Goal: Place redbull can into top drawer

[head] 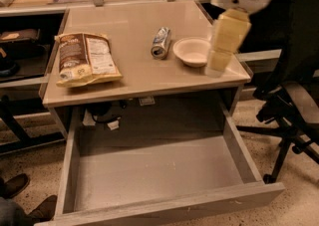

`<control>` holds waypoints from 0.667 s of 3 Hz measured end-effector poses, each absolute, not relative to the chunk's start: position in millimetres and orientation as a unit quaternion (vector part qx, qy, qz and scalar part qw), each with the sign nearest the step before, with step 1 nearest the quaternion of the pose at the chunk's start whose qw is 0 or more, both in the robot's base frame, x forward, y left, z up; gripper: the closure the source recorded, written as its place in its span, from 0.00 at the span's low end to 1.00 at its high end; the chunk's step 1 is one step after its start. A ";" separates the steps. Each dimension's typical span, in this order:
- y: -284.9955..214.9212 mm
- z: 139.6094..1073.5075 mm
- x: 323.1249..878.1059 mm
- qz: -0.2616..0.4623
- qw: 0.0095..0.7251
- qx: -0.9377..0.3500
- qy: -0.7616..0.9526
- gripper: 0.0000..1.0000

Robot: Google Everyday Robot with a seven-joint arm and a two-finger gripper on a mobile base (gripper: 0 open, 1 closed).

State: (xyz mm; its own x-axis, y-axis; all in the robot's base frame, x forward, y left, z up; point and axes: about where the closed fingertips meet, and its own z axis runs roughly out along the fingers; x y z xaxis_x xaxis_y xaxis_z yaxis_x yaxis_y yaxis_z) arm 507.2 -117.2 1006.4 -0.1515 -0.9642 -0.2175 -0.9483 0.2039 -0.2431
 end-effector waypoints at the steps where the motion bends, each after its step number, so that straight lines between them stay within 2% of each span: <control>1: -90.7 1013.7 516.5 -0.024 0.179 -0.645 0.743 0.00; 2: -88.7 1016.8 518.4 -0.027 0.187 -0.644 0.742 0.00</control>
Offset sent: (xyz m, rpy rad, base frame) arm 0.0096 0.0279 0.0072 0.0128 -0.0249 0.0439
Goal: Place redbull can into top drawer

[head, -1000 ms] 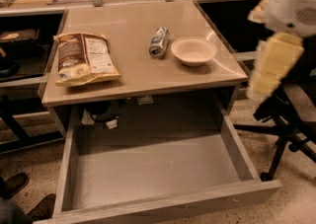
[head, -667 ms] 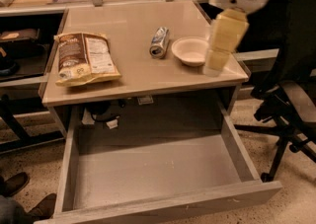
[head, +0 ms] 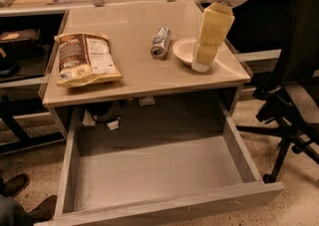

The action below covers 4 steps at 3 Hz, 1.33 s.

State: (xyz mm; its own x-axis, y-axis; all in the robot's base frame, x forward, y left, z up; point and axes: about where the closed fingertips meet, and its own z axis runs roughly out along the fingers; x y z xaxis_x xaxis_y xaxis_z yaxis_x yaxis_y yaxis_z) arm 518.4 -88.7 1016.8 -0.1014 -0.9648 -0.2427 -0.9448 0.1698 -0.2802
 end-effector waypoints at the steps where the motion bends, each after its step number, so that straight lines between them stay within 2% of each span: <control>1: -81.3 1006.3 541.9 -0.021 0.189 -0.619 0.762 0.00; 3: -61.2 971.6 638.9 -0.008 0.168 -0.551 0.817 0.00; 4: -61.2 971.6 639.0 -0.008 0.168 -0.551 0.817 0.00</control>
Offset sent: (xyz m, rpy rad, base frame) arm 0.1269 0.0242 -0.0510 0.0588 0.1521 -0.2874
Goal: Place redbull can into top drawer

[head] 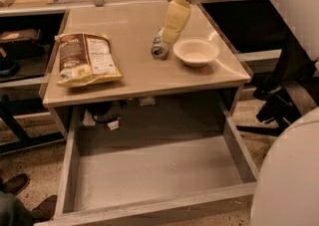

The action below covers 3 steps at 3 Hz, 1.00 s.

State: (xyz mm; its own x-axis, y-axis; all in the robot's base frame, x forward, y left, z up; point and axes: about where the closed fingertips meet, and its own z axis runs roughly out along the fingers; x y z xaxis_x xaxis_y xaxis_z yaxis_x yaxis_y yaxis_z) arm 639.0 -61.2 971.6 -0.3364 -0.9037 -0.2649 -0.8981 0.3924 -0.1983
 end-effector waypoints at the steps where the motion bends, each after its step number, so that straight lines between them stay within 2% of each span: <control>1: -51.2 965.6 663.0 -0.003 0.191 -0.547 0.815 0.00; 3: -25.8 938.7 739.9 -0.029 0.195 -0.562 0.803 0.00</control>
Offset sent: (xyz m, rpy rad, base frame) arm 0.0953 0.0322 -0.0086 0.0144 -0.0822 0.0231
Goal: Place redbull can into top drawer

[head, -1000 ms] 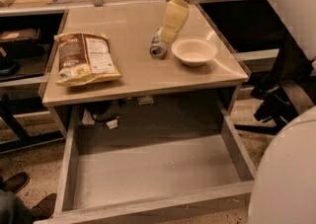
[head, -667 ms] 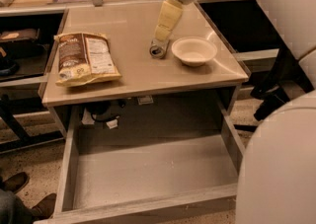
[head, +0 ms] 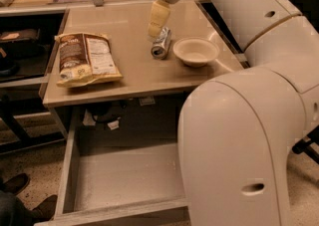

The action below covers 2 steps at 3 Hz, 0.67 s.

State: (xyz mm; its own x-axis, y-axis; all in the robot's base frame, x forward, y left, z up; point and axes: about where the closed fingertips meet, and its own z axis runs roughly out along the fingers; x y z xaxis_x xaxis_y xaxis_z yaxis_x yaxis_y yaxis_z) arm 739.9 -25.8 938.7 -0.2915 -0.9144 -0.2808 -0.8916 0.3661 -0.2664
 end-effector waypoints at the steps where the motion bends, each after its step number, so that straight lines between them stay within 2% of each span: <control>1: -23.9 937.1 743.4 -0.029 0.199 -0.562 0.802 0.00; 2: -25.1 915.0 746.6 -0.009 0.177 -0.544 0.820 0.00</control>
Offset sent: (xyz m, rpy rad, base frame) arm 0.0091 -0.0081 -0.0435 0.0294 0.1723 -0.1107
